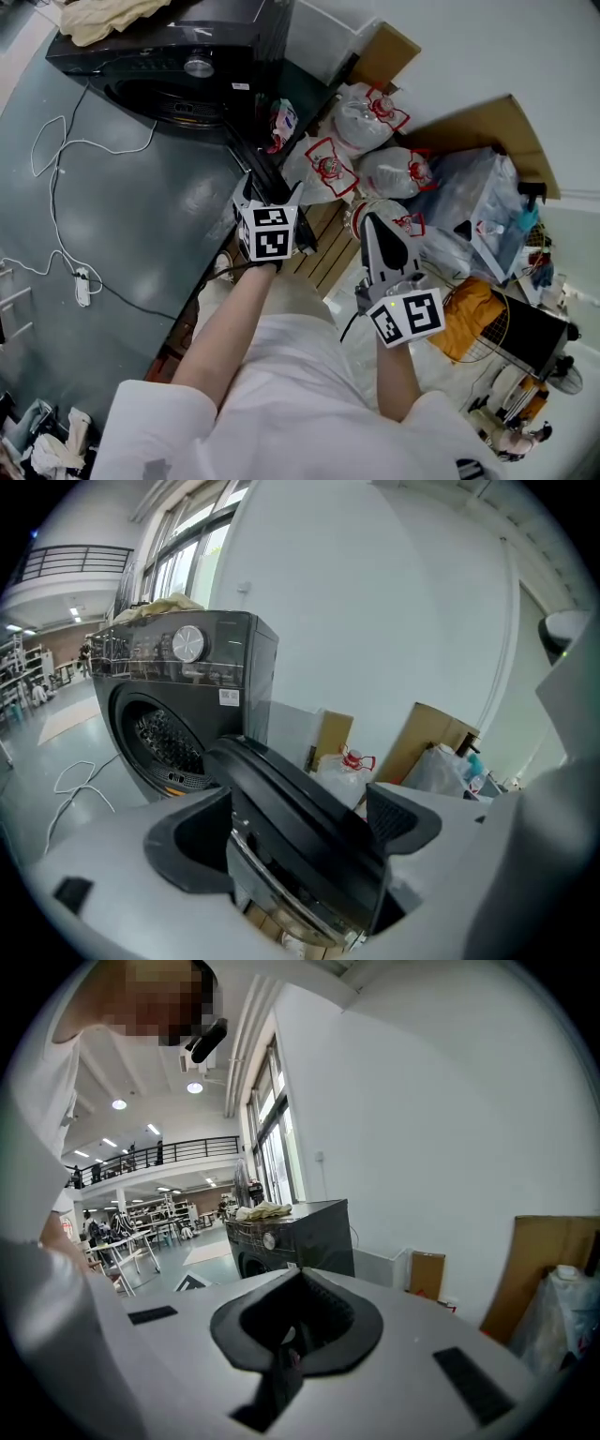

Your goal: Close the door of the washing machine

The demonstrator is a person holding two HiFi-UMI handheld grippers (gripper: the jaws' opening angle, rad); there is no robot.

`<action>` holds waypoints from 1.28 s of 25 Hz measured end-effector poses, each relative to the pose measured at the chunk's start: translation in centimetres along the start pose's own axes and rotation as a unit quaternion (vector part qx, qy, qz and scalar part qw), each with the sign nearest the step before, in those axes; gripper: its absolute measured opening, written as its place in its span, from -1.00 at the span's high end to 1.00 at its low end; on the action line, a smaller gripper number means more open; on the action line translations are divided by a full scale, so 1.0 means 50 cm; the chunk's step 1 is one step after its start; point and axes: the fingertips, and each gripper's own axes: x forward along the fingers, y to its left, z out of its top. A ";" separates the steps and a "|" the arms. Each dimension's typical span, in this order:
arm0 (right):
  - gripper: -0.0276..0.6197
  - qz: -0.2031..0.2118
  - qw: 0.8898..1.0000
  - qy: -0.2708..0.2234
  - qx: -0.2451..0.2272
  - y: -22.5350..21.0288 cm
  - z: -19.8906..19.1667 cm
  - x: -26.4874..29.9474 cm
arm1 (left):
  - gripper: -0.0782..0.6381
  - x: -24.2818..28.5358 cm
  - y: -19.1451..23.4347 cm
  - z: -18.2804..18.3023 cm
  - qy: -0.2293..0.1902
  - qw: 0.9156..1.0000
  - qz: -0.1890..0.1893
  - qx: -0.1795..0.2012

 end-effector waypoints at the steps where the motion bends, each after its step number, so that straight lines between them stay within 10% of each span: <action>1: 0.92 0.002 1.000 0.000 0.000 0.004 0.000 0.000 | -0.43 -0.006 0.005 -0.004 0.000 1.000 0.000 0.000; 22: 0.92 0.073 0.997 -0.009 -0.026 0.162 0.043 0.070 | -0.37 -0.153 0.172 -0.095 0.029 0.999 0.026 0.004; 32: 0.92 0.091 0.995 -0.005 -0.033 0.229 0.052 0.099 | 0.17 -0.216 0.303 -0.147 0.041 0.997 0.061 -0.011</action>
